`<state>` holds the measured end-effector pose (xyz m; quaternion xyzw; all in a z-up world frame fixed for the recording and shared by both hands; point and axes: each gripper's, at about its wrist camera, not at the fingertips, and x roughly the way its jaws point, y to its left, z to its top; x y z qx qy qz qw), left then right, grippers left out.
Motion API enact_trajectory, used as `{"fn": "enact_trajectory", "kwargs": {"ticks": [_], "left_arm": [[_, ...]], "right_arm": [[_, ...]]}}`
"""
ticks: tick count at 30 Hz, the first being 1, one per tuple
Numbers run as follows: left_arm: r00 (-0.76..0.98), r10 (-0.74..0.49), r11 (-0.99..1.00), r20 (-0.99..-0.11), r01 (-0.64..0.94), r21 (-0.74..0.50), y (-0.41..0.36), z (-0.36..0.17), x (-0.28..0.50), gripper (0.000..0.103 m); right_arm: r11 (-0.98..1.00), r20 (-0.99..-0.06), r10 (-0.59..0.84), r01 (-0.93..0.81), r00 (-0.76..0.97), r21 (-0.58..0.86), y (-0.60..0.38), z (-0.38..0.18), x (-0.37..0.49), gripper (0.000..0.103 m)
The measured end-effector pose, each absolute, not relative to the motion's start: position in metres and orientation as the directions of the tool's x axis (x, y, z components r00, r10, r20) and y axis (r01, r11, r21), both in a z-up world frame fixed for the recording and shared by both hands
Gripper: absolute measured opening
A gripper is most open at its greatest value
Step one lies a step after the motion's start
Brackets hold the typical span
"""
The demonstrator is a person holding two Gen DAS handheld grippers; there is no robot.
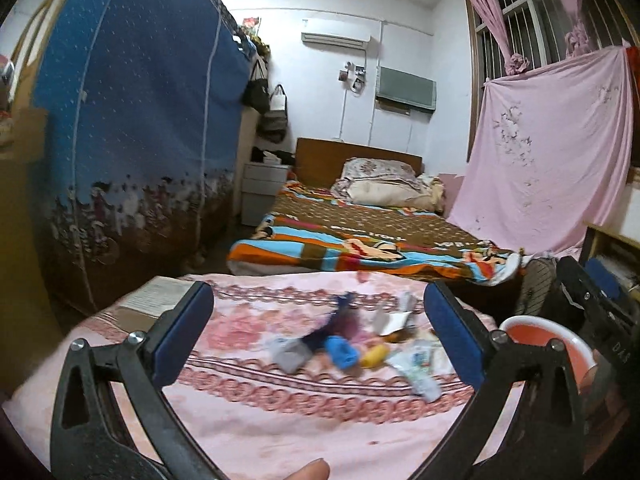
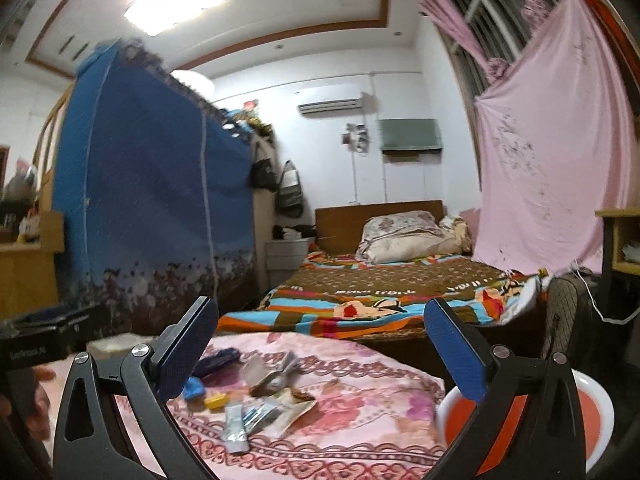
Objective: Collect trash
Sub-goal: 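Close the right tool on the white toothpaste tube, then grasp the blue wrapper with the left tool while the right tool lifts the white tube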
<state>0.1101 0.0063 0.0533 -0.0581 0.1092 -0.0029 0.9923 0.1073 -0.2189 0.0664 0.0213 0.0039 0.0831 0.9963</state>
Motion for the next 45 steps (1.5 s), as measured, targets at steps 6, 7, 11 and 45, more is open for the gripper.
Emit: {"fn": "enact_trajectory", "kwargs": {"ticks": [6,7,11,45], "left_arm": [[0.968,-0.004,0.997,-0.252,-0.016,-0.077,0.025,0.046,0.111,0.092],[0.962,-0.009,0.996,-0.272,-0.014,-0.083,0.029,0.043,0.113,0.092],[0.936,-0.028,0.996,-0.351,-0.005,-0.093,0.032,0.034,0.125,0.091],[0.691,-0.154,0.984,-0.706,0.171,-0.047,0.027,-0.007,0.234,0.032]], "right_arm": [[0.975,-0.061,0.22,-0.222,0.974,-0.016,-0.193,0.06,0.114,0.103],[0.973,-0.072,0.227,-0.229,0.971,-0.019,-0.191,0.059,0.116,0.103],[0.964,-0.155,0.257,-0.264,0.954,-0.031,-0.179,0.053,0.13,0.102],[0.884,-0.72,0.328,-0.468,0.612,0.005,-0.126,-0.014,0.214,0.019]]}}
